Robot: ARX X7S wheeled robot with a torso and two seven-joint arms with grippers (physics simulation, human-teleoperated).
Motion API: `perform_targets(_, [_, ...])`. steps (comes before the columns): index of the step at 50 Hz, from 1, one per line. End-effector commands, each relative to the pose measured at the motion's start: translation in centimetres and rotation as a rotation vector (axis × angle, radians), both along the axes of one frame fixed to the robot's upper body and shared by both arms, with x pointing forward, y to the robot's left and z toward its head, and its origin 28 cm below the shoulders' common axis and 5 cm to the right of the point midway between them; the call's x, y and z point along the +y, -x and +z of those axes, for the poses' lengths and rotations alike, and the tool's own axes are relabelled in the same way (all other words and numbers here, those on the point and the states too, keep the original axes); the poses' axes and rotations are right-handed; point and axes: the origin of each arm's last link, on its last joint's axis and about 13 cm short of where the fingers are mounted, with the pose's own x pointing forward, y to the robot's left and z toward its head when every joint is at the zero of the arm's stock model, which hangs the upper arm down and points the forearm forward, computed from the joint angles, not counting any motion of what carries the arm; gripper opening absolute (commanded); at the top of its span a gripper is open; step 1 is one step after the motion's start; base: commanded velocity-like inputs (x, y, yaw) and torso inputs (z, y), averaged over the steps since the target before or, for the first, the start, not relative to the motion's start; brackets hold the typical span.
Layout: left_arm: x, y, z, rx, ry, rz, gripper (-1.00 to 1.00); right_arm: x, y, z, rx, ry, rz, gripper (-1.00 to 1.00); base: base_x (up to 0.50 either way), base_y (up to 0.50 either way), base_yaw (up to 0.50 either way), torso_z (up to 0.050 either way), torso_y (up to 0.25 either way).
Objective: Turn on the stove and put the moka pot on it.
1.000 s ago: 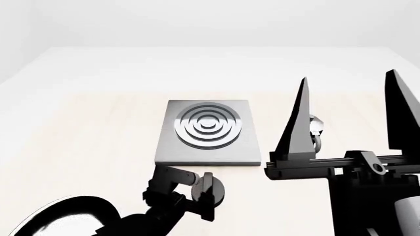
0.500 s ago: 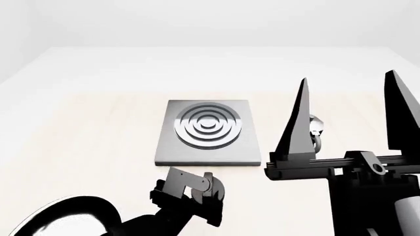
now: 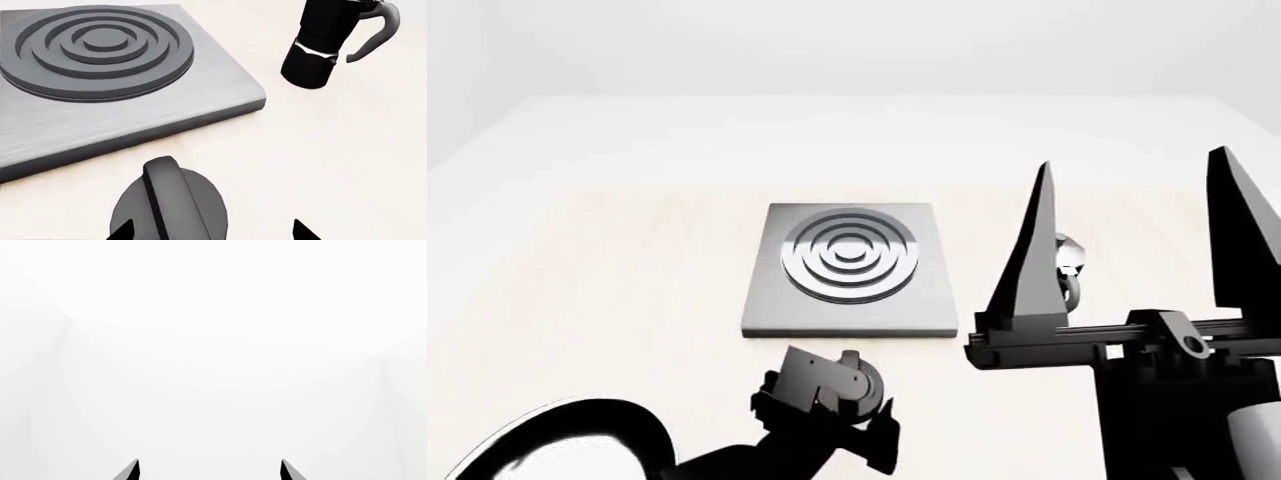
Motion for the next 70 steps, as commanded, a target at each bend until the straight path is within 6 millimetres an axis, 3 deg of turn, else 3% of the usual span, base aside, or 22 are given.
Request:
perform_targets(1, [-0.1, 0.4, -0.1, 0.008, 0.026, -0.013, 1.0, 0.0, 0.0, 0.0, 0.001, 0.001, 0.0, 1.0, 0.0, 0.0, 0.0, 0.0, 0.0])
perform_targets(70, [-1.0, -1.2, -2.8, 0.069, 0.004, -0.014, 1.0, 0.1, 0.1, 0.2, 0.001, 0.007, 0.01, 1.0, 0.0, 0.0, 0.0, 0.0, 0.0])
